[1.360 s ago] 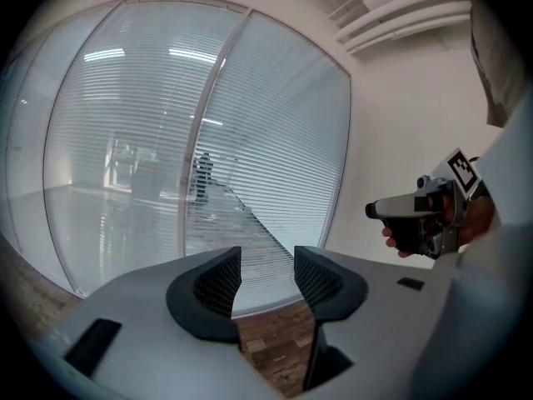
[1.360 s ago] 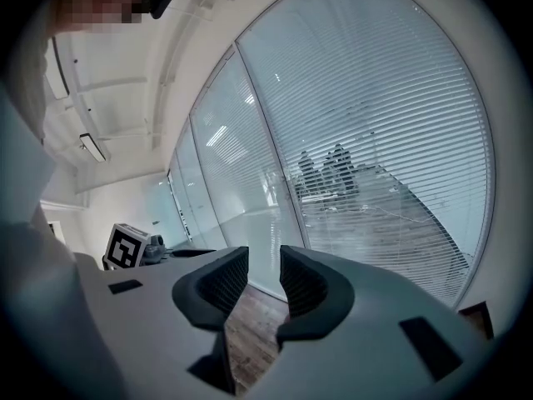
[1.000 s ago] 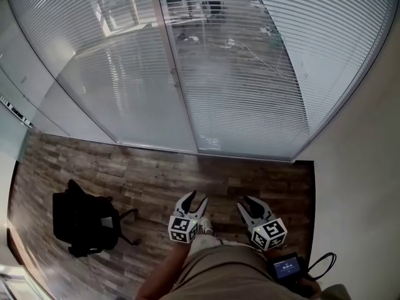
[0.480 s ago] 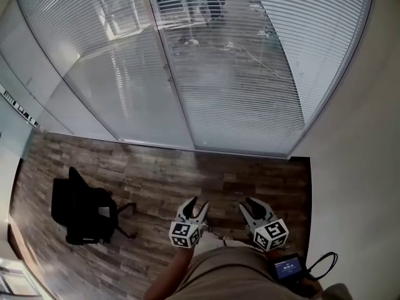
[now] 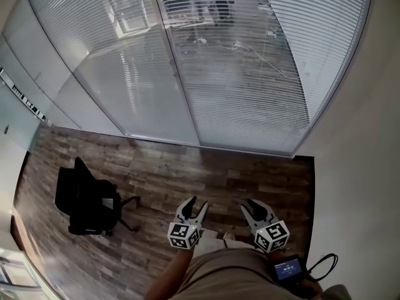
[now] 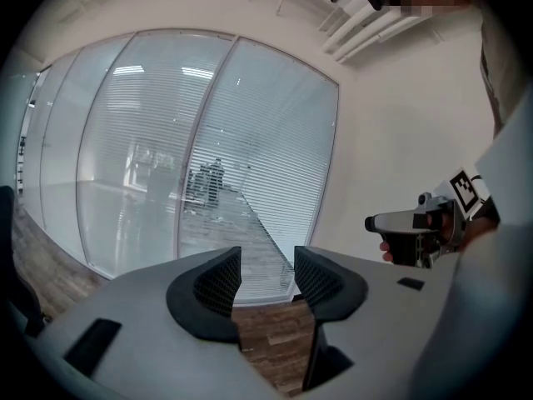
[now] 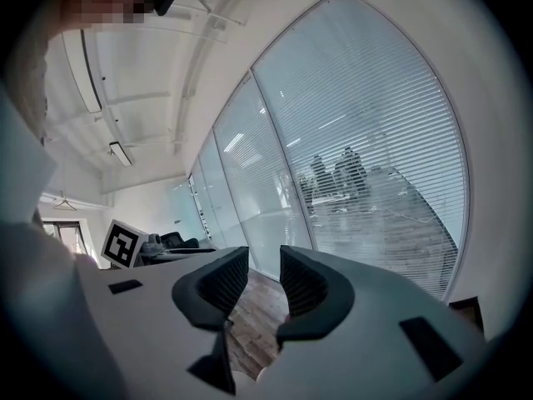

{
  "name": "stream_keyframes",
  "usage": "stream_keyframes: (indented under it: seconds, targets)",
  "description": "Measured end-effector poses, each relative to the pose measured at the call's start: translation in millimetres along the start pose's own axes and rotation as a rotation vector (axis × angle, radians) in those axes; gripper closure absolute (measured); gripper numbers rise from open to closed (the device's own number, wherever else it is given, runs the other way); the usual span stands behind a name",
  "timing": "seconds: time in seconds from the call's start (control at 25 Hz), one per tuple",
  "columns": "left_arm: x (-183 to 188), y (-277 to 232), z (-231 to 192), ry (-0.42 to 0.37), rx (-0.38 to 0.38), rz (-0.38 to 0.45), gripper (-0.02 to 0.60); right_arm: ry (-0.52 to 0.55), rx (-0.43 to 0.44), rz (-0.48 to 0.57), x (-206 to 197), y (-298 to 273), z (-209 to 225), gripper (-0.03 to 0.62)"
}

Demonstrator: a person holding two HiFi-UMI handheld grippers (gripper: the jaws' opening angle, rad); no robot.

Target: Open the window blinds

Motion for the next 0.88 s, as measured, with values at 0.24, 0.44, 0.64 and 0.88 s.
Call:
stream_keyframes:
  seconds: [0.24,0.44,0.64,0.88]
  targets:
    - [-13,10,0,0.005,0.006,-0.019,0.37,-0.012,0.003,-0.005,-11,1,-5,0.47]
    - [-17,18,-12,0.017,0.012,-0.028,0.37,-0.016,0.005,-0.014,-14,-11,-14,0.47]
    - [-22,29,-30,0.017,0.002,-0.045,0.37,-0.025,0.008,-0.024,-21,-28,-34,0.47]
    - [-17,43,-66,0.02,-0.006,-0.058,0.37,-0.034,-0.011,-0.025,-21,-54,-58,0.47]
Point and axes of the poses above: the fingertips, and each gripper's own axes: y backward along the fingers, z to its right, x out of its top, the point moved 6 cm from there along y, backward along the fingers
